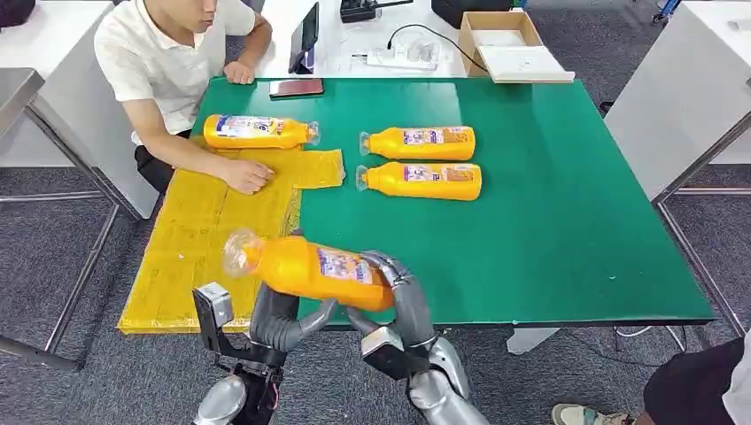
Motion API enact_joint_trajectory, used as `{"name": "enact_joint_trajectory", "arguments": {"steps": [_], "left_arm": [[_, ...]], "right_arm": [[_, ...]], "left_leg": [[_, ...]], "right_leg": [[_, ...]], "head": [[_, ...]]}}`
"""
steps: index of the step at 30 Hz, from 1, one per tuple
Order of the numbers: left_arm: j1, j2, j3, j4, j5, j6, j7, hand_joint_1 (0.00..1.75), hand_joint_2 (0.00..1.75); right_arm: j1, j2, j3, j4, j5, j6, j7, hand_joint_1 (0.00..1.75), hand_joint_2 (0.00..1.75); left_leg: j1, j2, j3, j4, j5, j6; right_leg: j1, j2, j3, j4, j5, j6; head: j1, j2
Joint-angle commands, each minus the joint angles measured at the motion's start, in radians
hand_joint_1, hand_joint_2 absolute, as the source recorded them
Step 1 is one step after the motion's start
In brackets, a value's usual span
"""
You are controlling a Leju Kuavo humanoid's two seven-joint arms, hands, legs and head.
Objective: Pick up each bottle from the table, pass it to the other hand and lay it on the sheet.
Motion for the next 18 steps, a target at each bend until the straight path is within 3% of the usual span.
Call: {"name": "enact_joint_trajectory", "arguments": {"steps": [1, 10, 11, 12, 16, 17, 18], "left_arm": [[-0.063, -0.021, -0.002, 0.066, 0.067, 0.012, 0.017, 0.0, 1.75], [-0.059, -0.022, -0.004, 0.032, 0.141, -0.047, -0.001, 0.0, 1.75], [-0.055, -0.026, 0.002, 0.019, 0.149, -0.047, -0.01, 0.09, 1.75], [-0.053, -0.027, 0.007, 0.01, 0.153, -0.045, -0.016, 1.31, 1.75], [-0.053, -0.027, 0.007, 0.01, 0.153, -0.045, -0.016, 1.31, 1.75], [-0.049, -0.028, 0.014, 0.001, 0.157, -0.045, -0.027, 1.75, 1.75], [-0.044, -0.03, 0.02, -0.007, 0.165, -0.047, -0.034, 1.75, 1.75]], "right_arm": [[-0.058, 0.034, 0.256, 0.181, -0.027, -0.012, -0.032, 1.75, 1.75], [-0.061, 0.032, 0.34, 0.193, -0.078, 0.0, -0.032, 1.75, 1.75], [-0.059, 0.034, 0.352, 0.198, -0.084, 0.004, -0.032, 1.75, 1.75], [-0.058, 0.033, 0.36, 0.2, -0.09, 0.006, -0.032, 1.75, 1.75], [-0.058, 0.033, 0.36, 0.2, -0.09, 0.006, -0.032, 1.75, 1.75], [-0.06, 0.03, 0.363, 0.202, -0.107, 0.019, -0.032, 1.75, 1.75], [-0.062, 0.031, 0.365, 0.209, -0.119, 0.028, -0.032, 1.75, 1.75]], "left_leg": [[0.001, 0.001, 0.004, -0.001, -0.001, -0.002], [0.001, 0.0, 0.004, -0.001, -0.002, -0.002], [0.001, 0.0, 0.003, -0.001, -0.001, -0.002], [0.0, 0.0, 0.002, 0.0, -0.001, -0.001], [0.001, -0.001, 0.003, 0.0, -0.001, -0.002], [0.0, -0.002, 0.002, 0.0, -0.001, -0.001], [0.001, -0.001, 0.001, 0.0, -0.001, -0.001]], "right_leg": [[0.001, 0.0, 0.004, -0.001, -0.001, -0.002], [0.001, -0.002, 0.005, -0.001, -0.002, -0.002], [0.001, -0.002, 0.004, -0.001, -0.002, -0.002], [0.001, -0.002, 0.002, -0.001, -0.001, -0.002], [0.002, -0.003, 0.004, -0.001, -0.002, -0.002], [0.001, -0.004, 0.002, -0.001, -0.002, -0.002], [0.001, -0.003, 0.001, -0.001, -0.001, -0.001]], "head": [[0.0, 0.0], [0.0, 0.0], [0.0, 0.0], [0.0, 0.0], [0.0, 0.0], [0.0, 0.0], [0.0, 0.0]]}}
